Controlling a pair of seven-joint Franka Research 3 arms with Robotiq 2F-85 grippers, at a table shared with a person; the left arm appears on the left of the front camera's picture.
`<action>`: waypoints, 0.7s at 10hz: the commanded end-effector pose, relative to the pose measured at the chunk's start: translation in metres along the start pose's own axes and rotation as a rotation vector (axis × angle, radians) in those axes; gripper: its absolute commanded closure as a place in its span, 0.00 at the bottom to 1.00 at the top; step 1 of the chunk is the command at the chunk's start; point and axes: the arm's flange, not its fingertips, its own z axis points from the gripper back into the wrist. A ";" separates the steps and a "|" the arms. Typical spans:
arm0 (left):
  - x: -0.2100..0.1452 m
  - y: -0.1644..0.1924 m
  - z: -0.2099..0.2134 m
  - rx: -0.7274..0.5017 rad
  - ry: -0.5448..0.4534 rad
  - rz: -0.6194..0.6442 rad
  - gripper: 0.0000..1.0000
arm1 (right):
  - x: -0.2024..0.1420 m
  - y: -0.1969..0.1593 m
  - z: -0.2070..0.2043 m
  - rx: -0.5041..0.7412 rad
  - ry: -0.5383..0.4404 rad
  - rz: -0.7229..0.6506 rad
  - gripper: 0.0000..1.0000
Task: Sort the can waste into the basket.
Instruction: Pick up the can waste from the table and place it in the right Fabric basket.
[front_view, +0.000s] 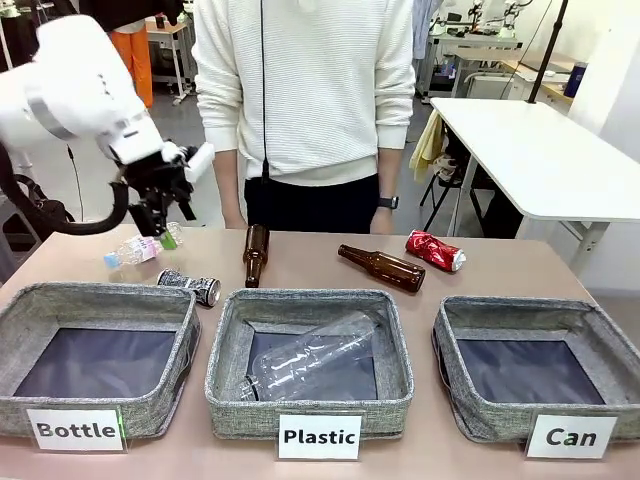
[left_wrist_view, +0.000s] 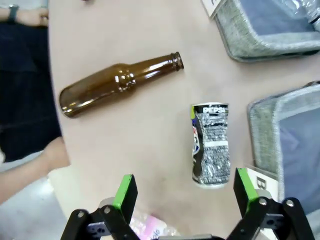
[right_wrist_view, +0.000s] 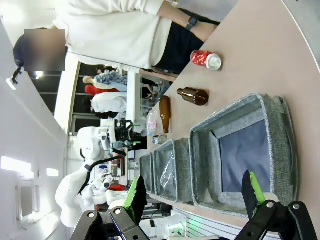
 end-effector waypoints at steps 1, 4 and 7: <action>-0.001 0.007 -0.014 0.003 0.058 0.022 0.00 | 0.003 0.001 0.000 0.026 -0.014 0.020 0.00; -0.005 0.015 -0.053 -0.080 0.078 0.055 0.00 | 0.003 0.001 0.000 0.026 -0.014 0.020 0.00; -0.010 0.012 -0.076 -0.170 0.096 0.078 0.00 | 0.003 0.001 0.000 0.026 -0.014 0.020 0.00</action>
